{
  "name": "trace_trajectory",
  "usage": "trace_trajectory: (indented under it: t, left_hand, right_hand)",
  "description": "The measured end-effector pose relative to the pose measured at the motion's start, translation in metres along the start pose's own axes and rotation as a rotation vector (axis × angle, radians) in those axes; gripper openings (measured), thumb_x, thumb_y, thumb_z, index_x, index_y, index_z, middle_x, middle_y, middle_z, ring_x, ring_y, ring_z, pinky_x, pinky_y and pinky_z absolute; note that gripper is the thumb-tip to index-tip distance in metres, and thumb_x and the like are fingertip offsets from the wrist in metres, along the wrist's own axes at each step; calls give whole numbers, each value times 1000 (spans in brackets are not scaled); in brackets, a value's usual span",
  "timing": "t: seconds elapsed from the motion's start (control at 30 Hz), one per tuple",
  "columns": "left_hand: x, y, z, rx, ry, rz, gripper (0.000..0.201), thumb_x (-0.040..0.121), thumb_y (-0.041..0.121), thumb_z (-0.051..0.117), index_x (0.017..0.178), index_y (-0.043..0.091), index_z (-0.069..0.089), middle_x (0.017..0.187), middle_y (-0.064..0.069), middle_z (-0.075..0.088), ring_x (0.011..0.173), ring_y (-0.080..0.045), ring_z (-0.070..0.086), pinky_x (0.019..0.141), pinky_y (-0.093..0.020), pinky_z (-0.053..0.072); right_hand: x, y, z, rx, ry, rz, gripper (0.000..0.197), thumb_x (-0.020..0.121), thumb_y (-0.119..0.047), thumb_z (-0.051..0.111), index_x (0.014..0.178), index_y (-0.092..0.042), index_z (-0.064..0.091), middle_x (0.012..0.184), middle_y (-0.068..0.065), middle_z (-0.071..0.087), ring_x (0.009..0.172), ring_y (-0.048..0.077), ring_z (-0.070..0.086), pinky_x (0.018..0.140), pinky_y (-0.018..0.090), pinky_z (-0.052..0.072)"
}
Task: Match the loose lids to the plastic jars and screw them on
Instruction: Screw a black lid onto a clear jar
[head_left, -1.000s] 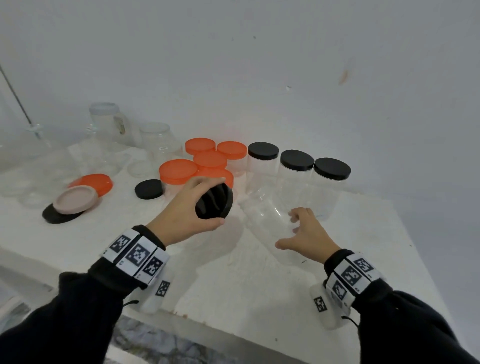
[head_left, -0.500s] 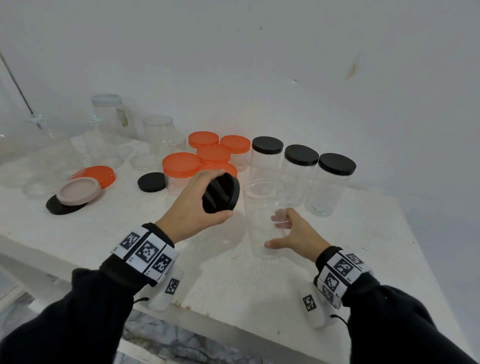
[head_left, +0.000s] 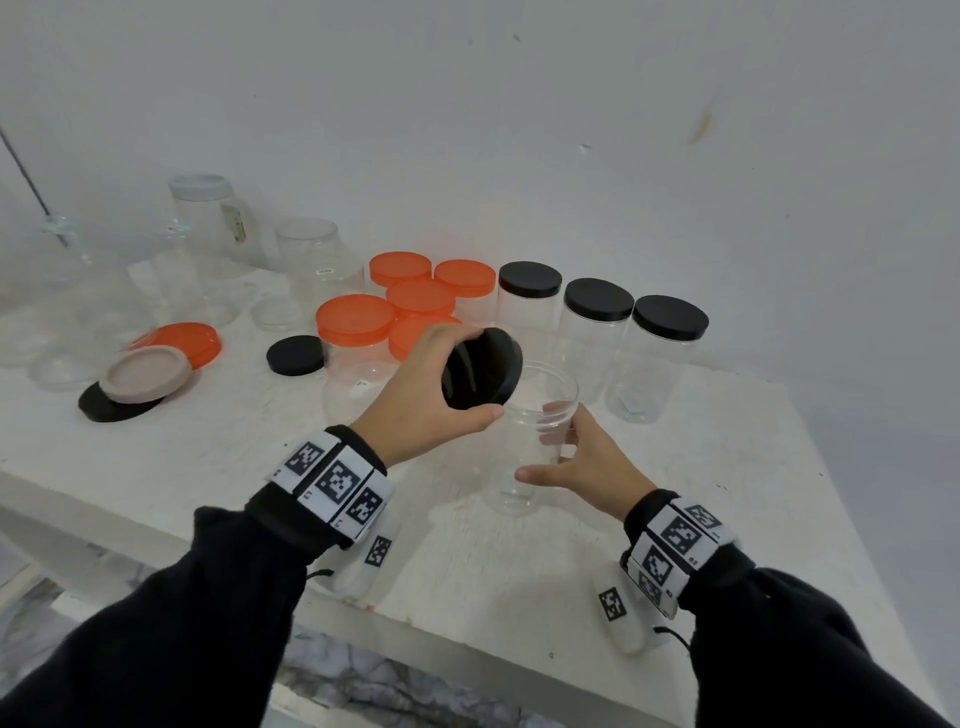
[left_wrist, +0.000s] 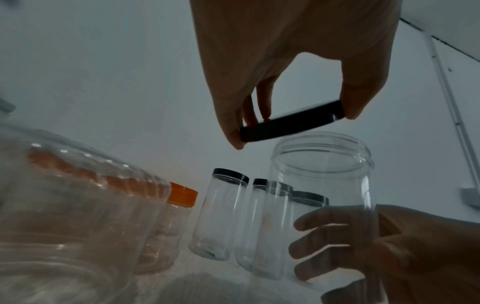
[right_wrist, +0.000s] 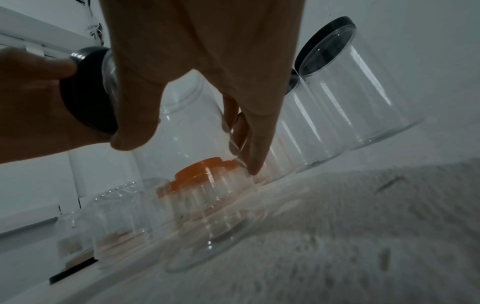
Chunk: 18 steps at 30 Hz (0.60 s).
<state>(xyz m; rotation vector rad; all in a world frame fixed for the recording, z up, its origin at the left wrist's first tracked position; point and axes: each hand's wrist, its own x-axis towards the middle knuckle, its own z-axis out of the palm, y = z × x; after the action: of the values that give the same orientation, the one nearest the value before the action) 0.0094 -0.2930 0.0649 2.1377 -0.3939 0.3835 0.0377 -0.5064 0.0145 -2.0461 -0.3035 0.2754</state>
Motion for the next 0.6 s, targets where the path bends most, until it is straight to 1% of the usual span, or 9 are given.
trace_trajectory:
  t: [0.03,0.1,0.17,0.23,0.3,0.33,0.37,0.47,0.6]
  left_hand:
    - [3,2,2,17,-6,3,79,61,50,66,131,23,42,130,7,43,119,-6,40,98,-24,38]
    - [9,5,7,55,-34,14,80,60,53,65,131,20,44,128,7,44,115,-2,39,92,-11,32]
    - [12,8,13,74,-59,15,77,63,48,65,131,17,46,123,10,43,110,-1,39,86,-2,29]
    - [13,10,18,80,-71,20,75,64,47,65,130,15,48,122,9,44,110,-2,40,88,-3,28]
    - [16,11,22,91,-83,21,76,64,50,65,131,15,48,127,5,45,116,-7,41,96,-14,30]
    - [18,11,24,97,-90,23,78,64,52,65,131,16,48,128,4,45,118,-8,41,98,-18,31]
    - [21,11,25,103,-99,32,80,62,57,64,130,16,49,129,4,45,118,-8,40,97,-18,30]
    - [27,10,31,121,-128,78,83,58,65,56,126,18,52,125,6,46,114,-6,39,90,-8,28]
    - [30,4,36,126,-115,104,80,59,64,55,124,18,53,123,5,47,114,-7,37,89,-8,28]
  right_hand:
    - [0,0,0,9,-5,-15,71,65,-27,84,120,-26,39,120,-5,50,115,11,47,82,18,43]
    - [1,-1,0,22,-15,-32,68,65,-25,84,118,-27,42,119,-6,52,115,10,49,85,20,44]
    - [2,0,0,33,-19,-41,66,64,-24,85,116,-27,44,120,-6,53,115,10,49,85,19,45]
    - [3,1,0,45,-25,-45,66,64,-24,85,116,-25,45,122,-6,52,115,9,49,83,18,45]
    - [3,2,0,50,-27,-44,67,64,-24,85,118,-23,45,123,-6,52,115,9,49,82,18,45]
    - [3,2,0,51,-26,-45,66,65,-24,85,117,-23,45,123,-7,52,115,9,49,82,18,45]
    - [3,1,0,51,-26,-49,66,65,-23,85,117,-25,44,122,-7,51,115,9,49,81,18,45]
    - [3,1,0,61,-28,-61,66,65,-22,85,114,-31,41,122,-7,50,114,9,49,80,17,45]
    - [4,1,0,56,-38,-64,67,65,-22,85,113,-32,39,123,-7,49,115,11,48,80,17,43]
